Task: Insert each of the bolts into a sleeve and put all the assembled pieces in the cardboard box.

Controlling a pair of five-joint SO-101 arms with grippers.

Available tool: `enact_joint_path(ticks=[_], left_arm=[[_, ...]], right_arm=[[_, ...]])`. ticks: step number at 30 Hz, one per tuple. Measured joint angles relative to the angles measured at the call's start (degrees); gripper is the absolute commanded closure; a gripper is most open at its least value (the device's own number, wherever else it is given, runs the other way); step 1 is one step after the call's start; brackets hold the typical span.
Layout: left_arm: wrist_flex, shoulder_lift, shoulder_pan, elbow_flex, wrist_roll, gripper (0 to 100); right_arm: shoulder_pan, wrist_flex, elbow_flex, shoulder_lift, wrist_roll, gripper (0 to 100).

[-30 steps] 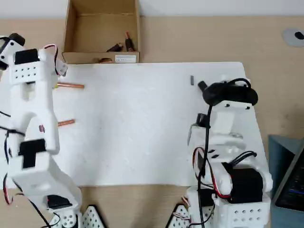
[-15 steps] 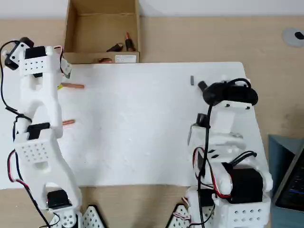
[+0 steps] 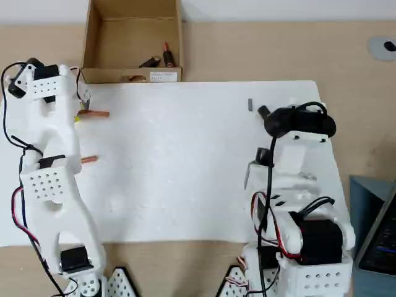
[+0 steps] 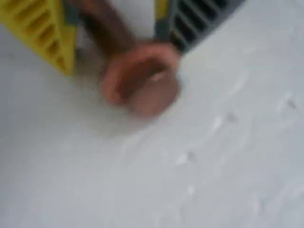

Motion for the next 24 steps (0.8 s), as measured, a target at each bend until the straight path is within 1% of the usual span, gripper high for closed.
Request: enact_joint_path(ticks=[4, 5, 7, 8, 9, 11, 17, 21, 24], left_arm=[[0.09, 1.05, 0.0, -0.88, 0.0, 88], [0.09, 1.14, 0.0, -0.97, 0.0, 91], [0.09, 1.49, -0.26, -1.14, 0.0, 99], [-0.26, 1.58, -0.26, -1.41, 0.44, 100], [-0.53, 1.58, -0.26, -1.67, 0.44, 99], [-0.35, 1.67, -0.18, -1.93, 0.53, 100], [4.31, 1.67, -0.26, -3.16, 0.44, 100], [10.9, 1.76, -0.35, -6.42, 0.35, 100], [15.74, 0.35, -0.35, -11.34, 0.35, 100]], right_arm=[[0.0, 0.0, 0.0, 0.0, 0.0, 98.9], [0.0, 0.0, 0.0, 0.0, 0.0, 98.9], [0.0, 0.0, 0.0, 0.0, 0.0, 98.9], [0.0, 0.0, 0.0, 0.0, 0.0, 98.9], [0.0, 0.0, 0.0, 0.0, 0.0, 98.9], [0.0, 0.0, 0.0, 0.0, 0.0, 98.9], [0.0, 0.0, 0.0, 0.0, 0.0, 98.9], [0.0, 0.0, 0.0, 0.0, 0.0, 98.9], [0.0, 0.0, -0.35, 0.0, 0.0, 98.9]])
